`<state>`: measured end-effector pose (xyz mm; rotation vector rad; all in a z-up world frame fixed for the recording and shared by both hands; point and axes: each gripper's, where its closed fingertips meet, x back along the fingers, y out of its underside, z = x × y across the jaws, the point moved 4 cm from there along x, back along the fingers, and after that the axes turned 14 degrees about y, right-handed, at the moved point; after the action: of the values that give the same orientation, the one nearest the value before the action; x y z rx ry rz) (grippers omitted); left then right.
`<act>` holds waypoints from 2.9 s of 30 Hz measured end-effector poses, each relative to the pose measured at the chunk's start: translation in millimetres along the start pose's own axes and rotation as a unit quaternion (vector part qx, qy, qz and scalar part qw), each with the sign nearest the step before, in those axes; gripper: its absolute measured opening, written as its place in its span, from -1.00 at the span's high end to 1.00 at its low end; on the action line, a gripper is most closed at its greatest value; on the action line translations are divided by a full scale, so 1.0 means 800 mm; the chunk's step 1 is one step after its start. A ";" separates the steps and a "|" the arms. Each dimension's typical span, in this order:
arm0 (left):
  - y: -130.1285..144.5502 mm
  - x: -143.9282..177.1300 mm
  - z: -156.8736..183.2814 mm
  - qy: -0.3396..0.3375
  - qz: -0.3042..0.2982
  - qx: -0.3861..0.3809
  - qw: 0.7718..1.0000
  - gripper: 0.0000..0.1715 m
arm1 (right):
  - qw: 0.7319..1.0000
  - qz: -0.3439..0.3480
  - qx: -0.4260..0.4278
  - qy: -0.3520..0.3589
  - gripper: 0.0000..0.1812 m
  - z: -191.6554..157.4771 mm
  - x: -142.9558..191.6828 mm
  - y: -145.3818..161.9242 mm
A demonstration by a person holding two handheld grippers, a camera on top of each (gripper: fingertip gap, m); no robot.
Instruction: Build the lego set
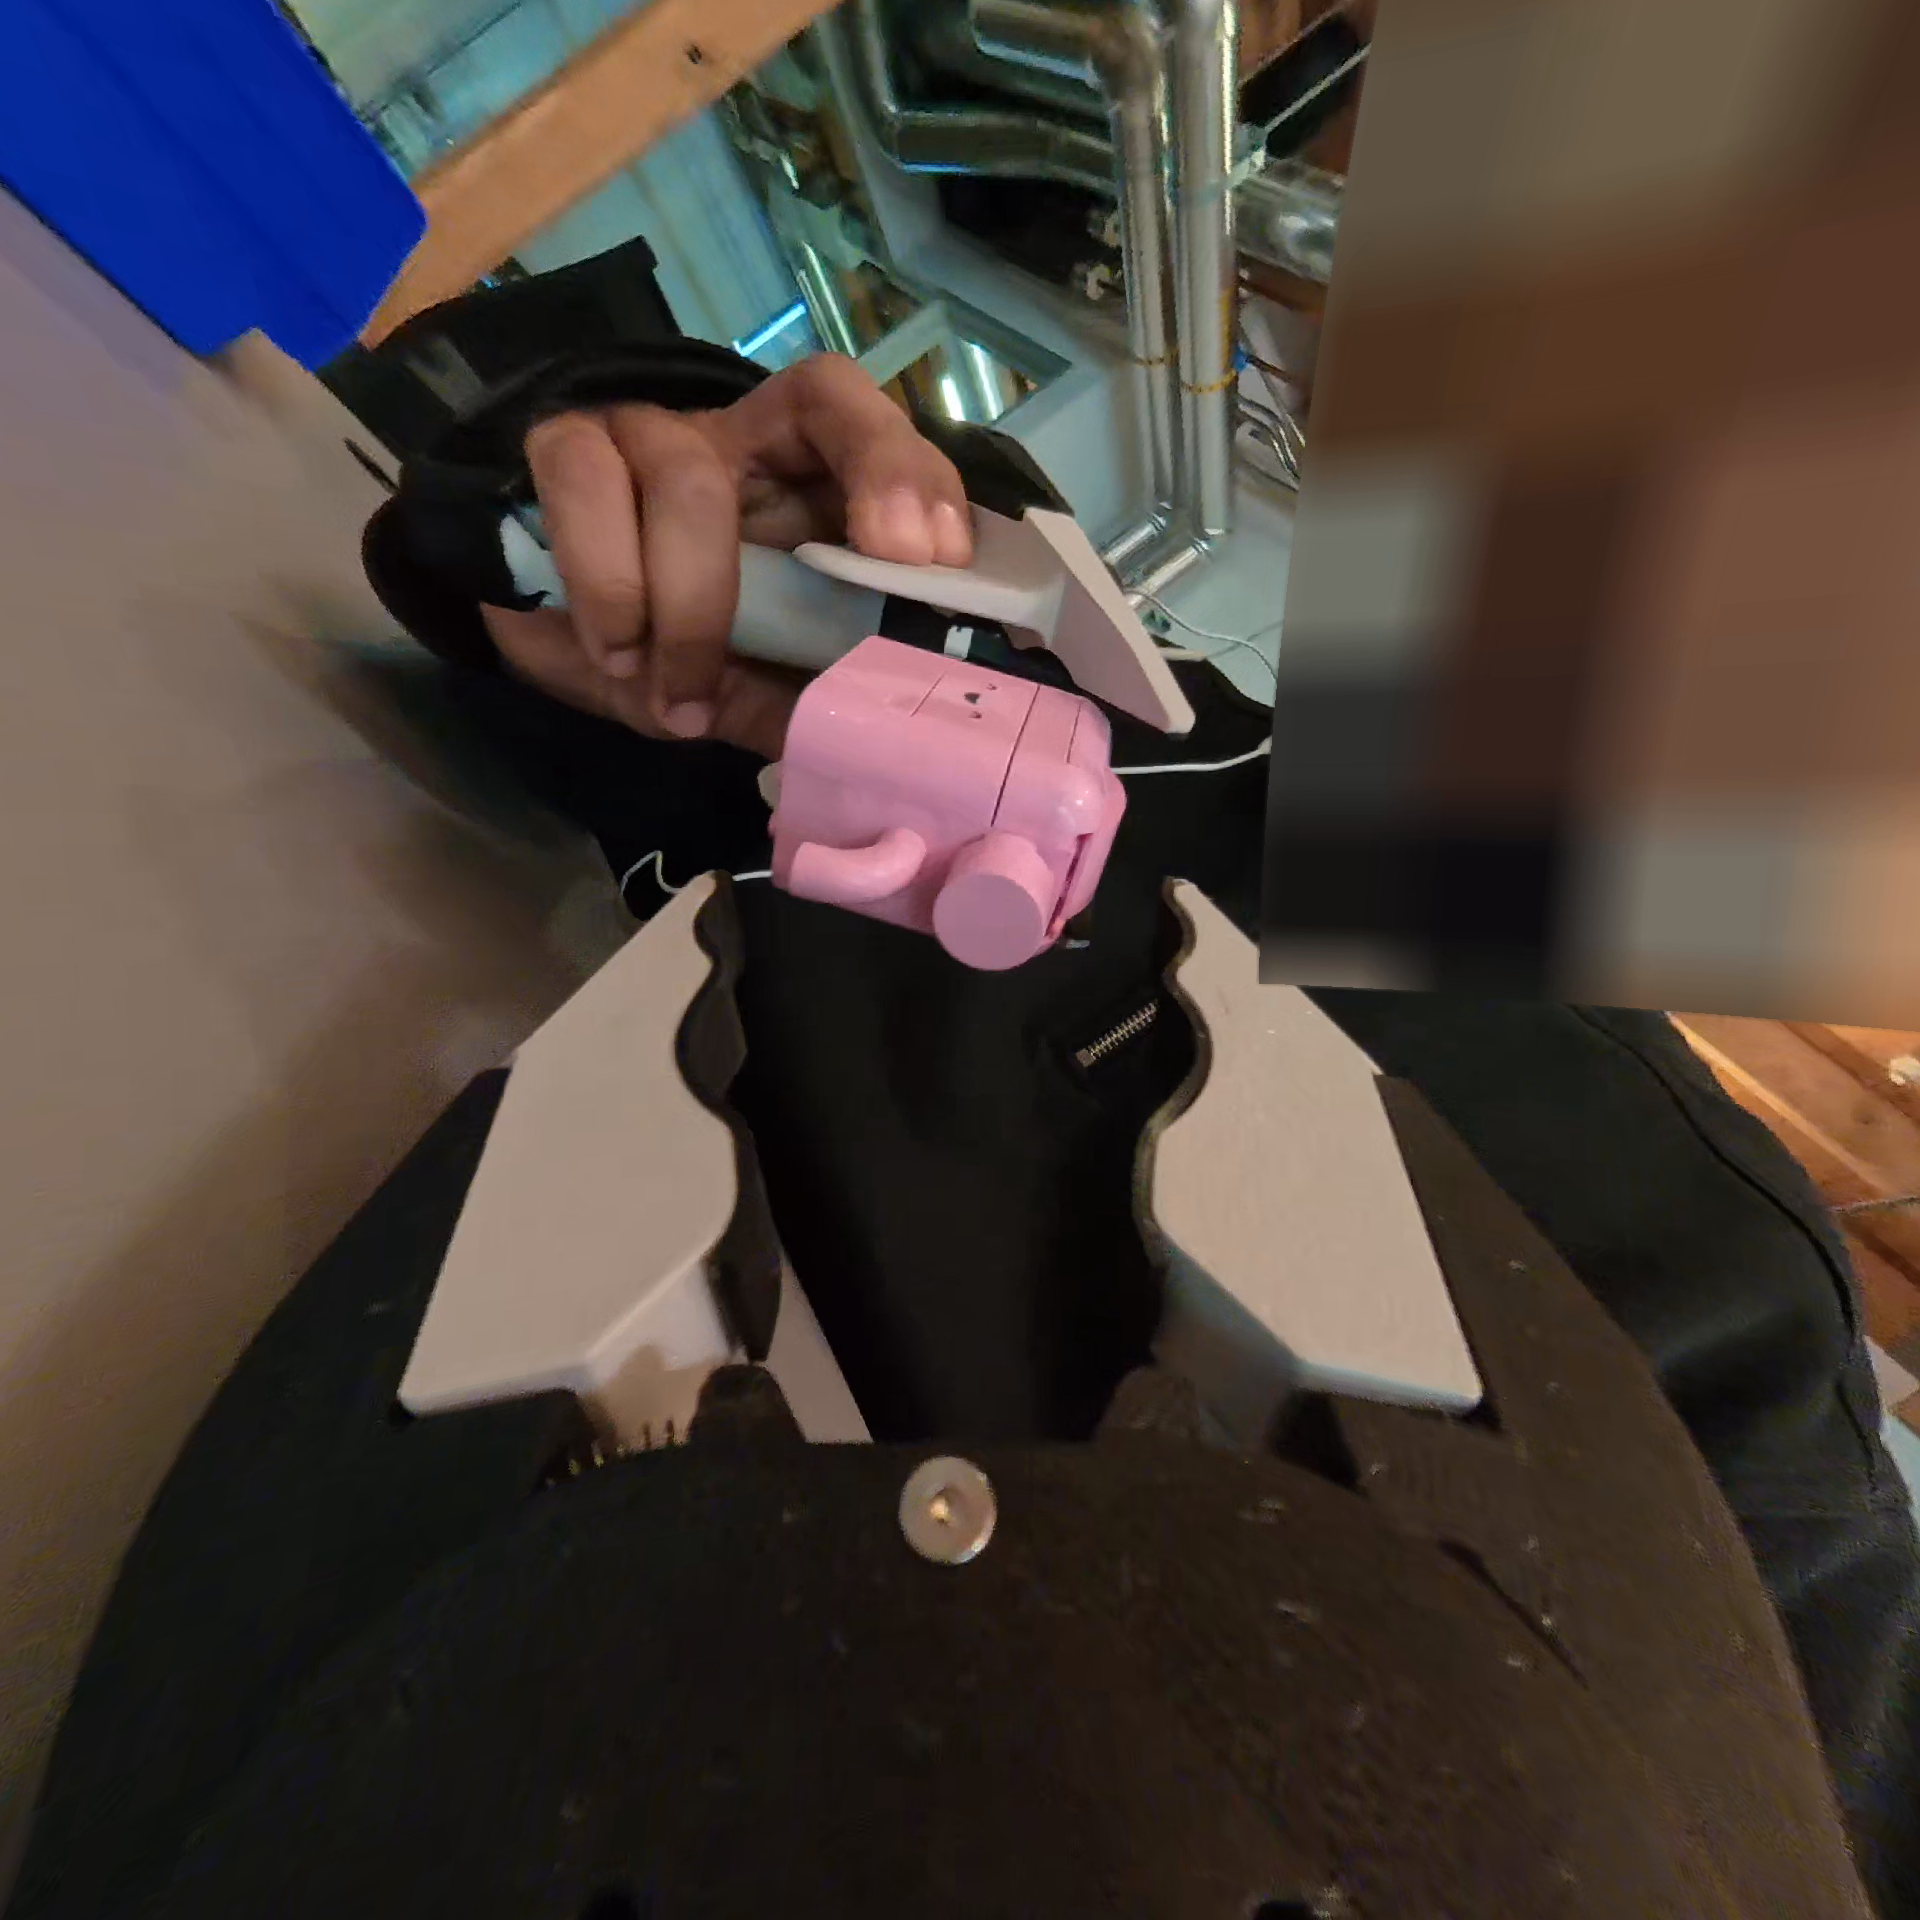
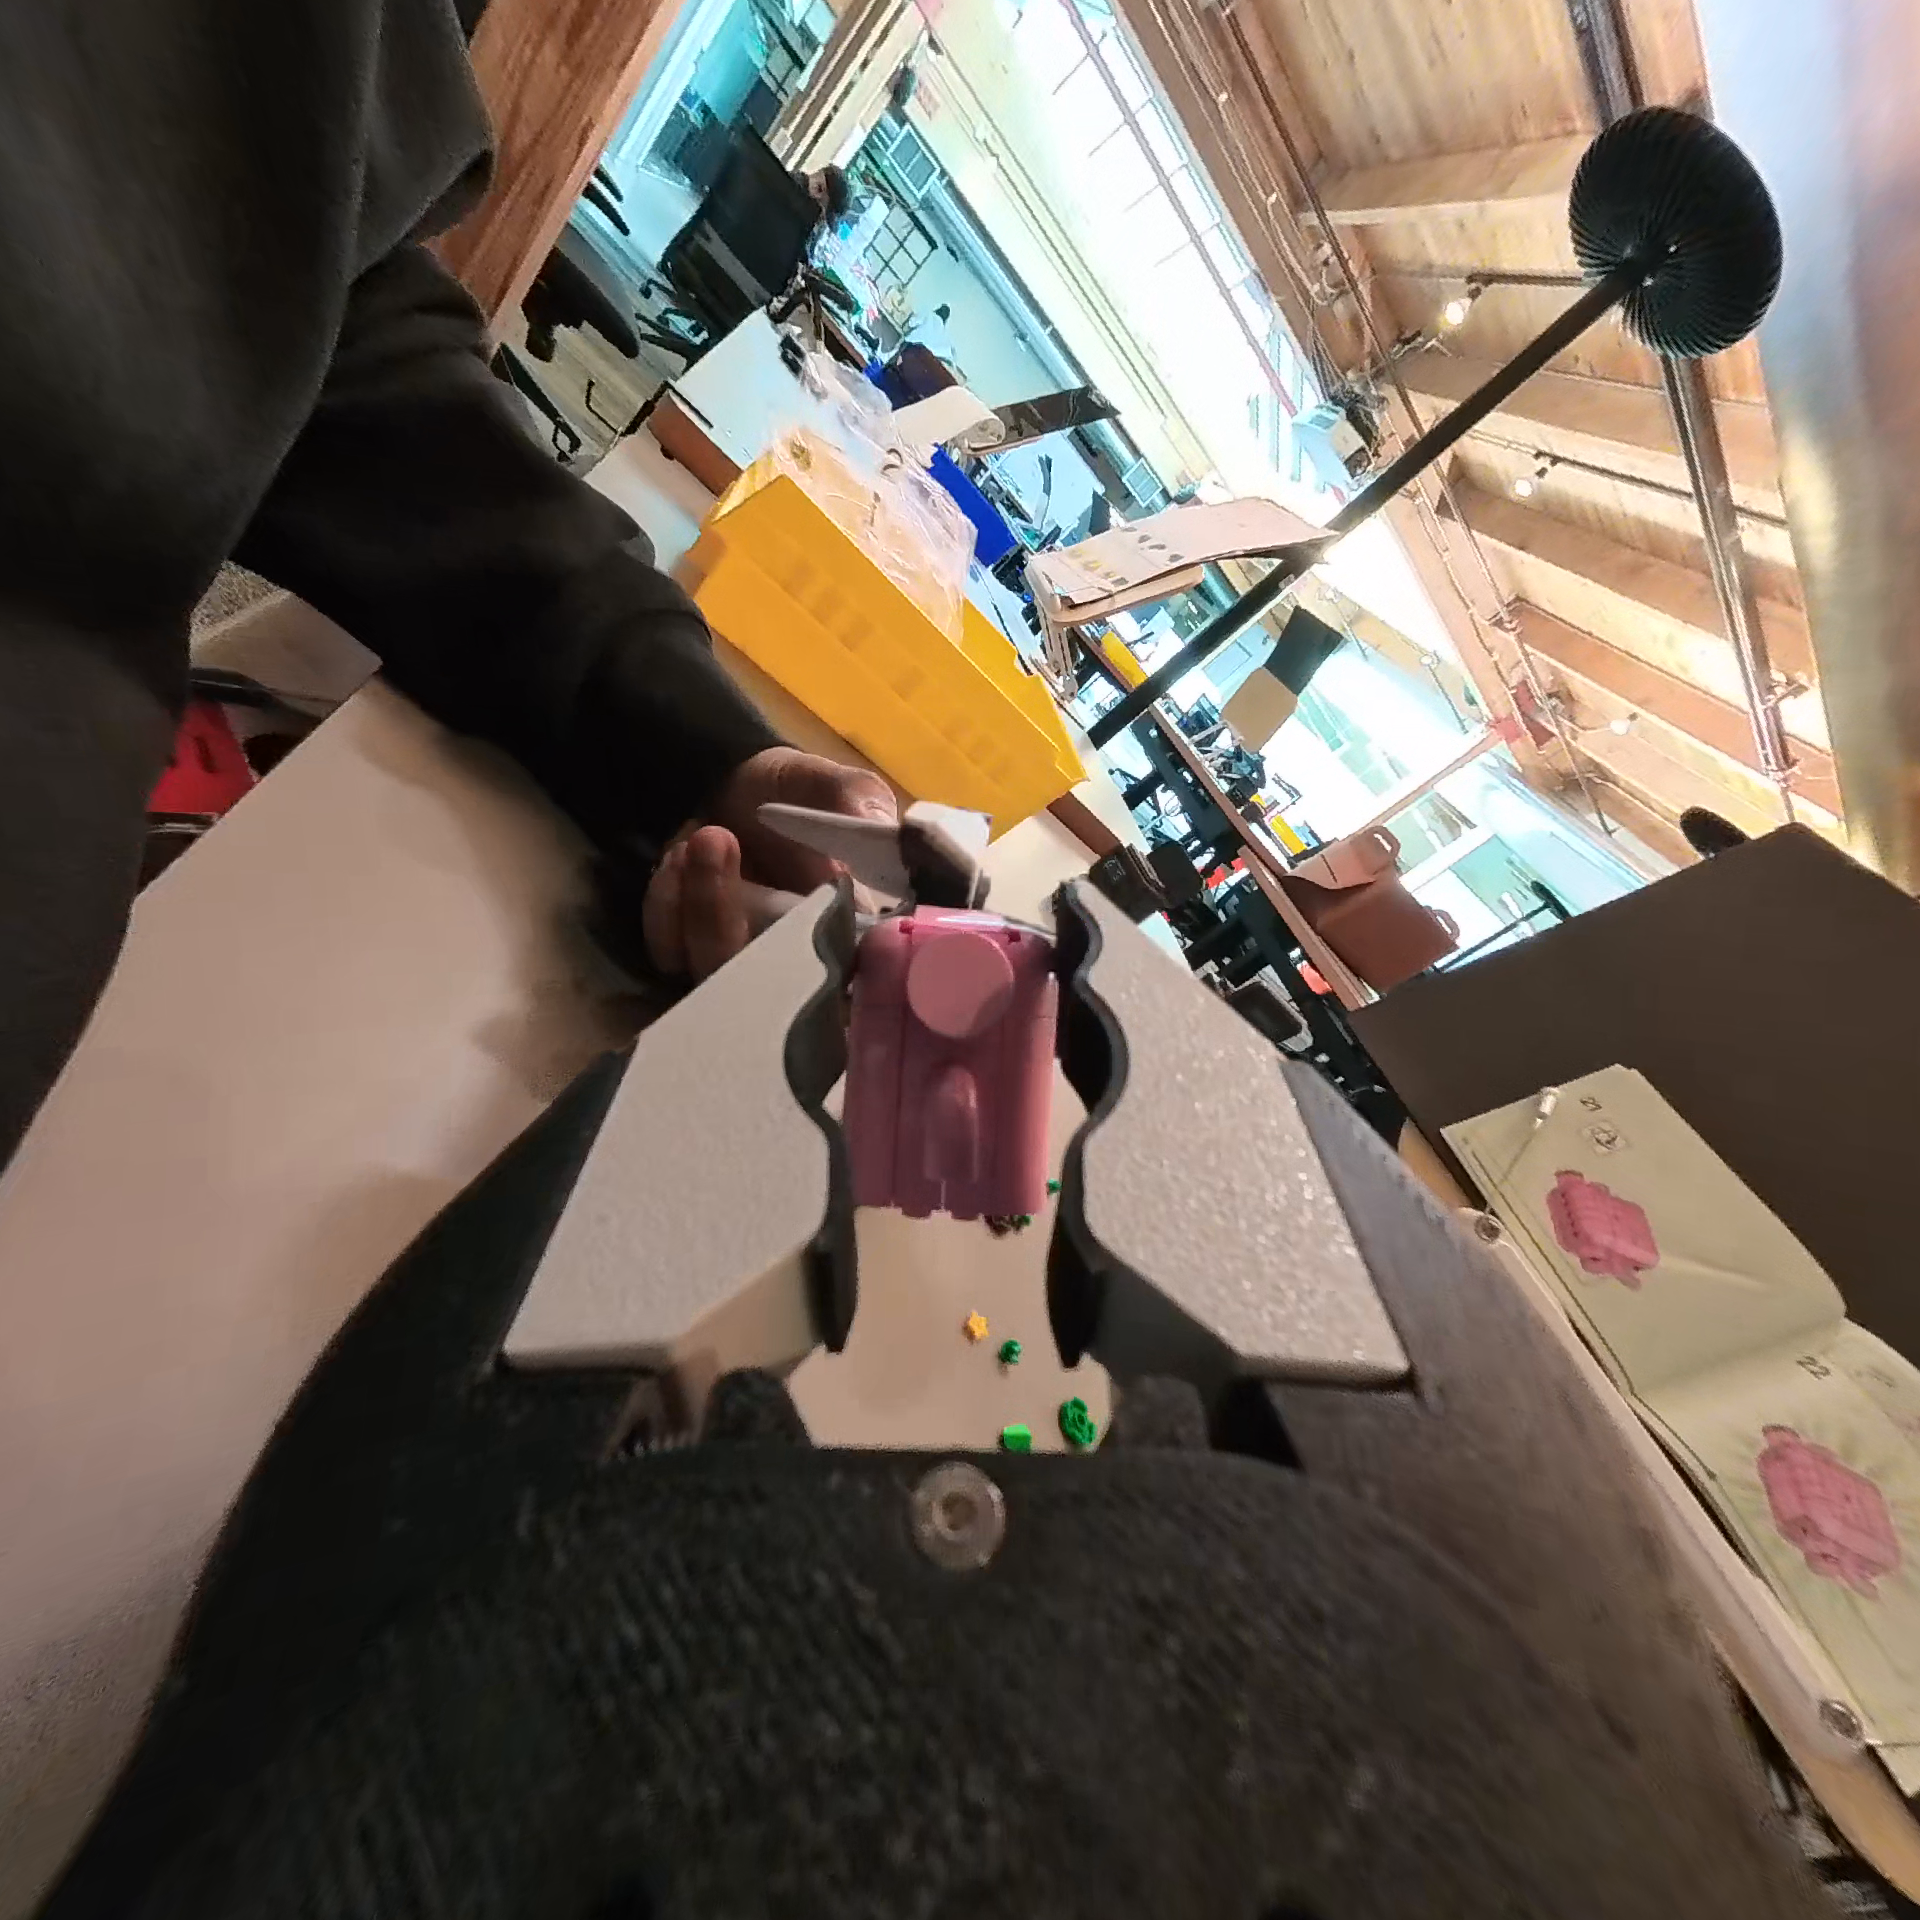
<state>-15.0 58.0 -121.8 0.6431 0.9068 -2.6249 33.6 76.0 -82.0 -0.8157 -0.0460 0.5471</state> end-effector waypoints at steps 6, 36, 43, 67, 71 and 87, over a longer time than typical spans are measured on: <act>-0.005 -0.002 0.001 -0.007 0.008 -0.029 1.000 0.23 | 1.000 0.004 -0.024 -0.013 0.59 -0.001 0.001 0.002; -0.036 0.021 0.021 -0.218 0.017 -0.300 0.929 0.43 | 0.803 -0.103 -0.578 -0.105 0.37 0.025 -0.013 0.072; -0.035 0.021 0.020 -0.230 0.005 -0.303 0.925 0.45 | 0.839 -0.123 -0.519 -0.108 0.39 0.025 -0.011 0.073; -0.031 0.011 0.030 -0.278 -0.049 -0.367 0.886 0.45 | 0.882 -0.092 -0.451 -0.095 0.33 0.029 -0.007 0.063; -0.029 0.006 0.033 -0.286 -0.062 -0.382 0.877 0.45 | 0.870 -0.074 -0.474 -0.113 0.39 0.032 -0.003 0.059; -0.023 0.003 0.019 -0.287 -0.072 -0.353 0.888 0.45 | 0.875 -0.079 -0.462 -0.120 0.40 0.028 -0.003 0.056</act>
<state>-29.3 61.4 -102.9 -0.3757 1.5811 -2.1217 6.1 114.8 -97.9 -1.6554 -0.6416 0.4551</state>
